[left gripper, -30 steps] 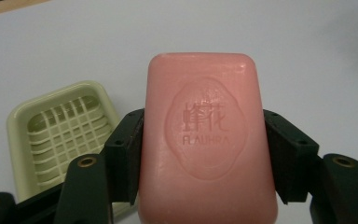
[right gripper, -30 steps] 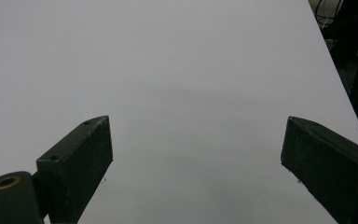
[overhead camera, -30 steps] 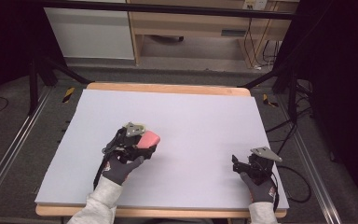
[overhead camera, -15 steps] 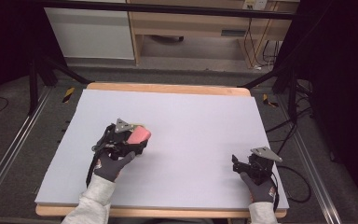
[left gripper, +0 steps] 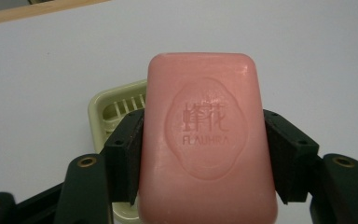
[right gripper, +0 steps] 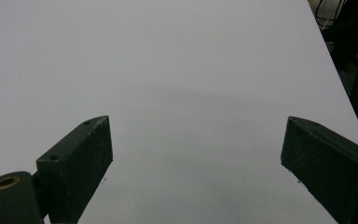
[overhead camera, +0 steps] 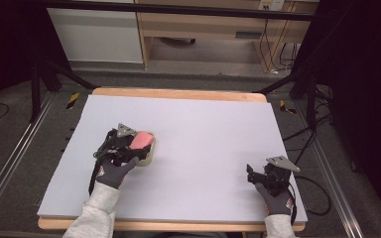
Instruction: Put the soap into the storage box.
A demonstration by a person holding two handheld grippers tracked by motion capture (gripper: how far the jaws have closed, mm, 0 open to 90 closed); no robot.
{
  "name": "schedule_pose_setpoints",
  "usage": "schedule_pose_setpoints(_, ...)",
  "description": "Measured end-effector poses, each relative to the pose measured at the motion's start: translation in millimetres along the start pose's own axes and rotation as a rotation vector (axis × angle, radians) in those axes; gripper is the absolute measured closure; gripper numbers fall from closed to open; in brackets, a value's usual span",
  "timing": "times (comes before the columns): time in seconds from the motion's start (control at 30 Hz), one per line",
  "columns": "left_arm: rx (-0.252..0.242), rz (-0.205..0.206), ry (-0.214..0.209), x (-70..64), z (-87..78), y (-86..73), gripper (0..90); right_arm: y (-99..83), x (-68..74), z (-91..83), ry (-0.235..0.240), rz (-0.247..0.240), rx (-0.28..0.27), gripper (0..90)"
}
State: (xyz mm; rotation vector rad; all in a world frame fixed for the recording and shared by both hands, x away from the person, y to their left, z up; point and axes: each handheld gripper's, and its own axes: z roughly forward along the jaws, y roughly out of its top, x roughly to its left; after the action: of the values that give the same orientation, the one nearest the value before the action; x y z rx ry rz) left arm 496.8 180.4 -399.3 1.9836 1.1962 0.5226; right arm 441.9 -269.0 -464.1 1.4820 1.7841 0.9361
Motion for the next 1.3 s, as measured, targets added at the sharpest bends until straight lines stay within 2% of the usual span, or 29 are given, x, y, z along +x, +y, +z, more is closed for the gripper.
schedule_pose_setpoints(0.57,0.02,-0.026,0.022,17.1,15.2,-2.0,37.1,-0.1,0.6,0.8,-0.001,-0.008,0.002,9.1)
schedule_pose_setpoints(1.07,0.031,-0.028,0.036,19.8,29.4,-4.2,37.1,-0.1,1.3,1.0,0.001,-0.007,0.005,9.1)
schedule_pose_setpoints(1.3,0.052,-0.028,0.041,20.9,37.4,-8.1,37.1,-0.2,0.8,0.8,-0.001,-0.007,0.002,9.1)
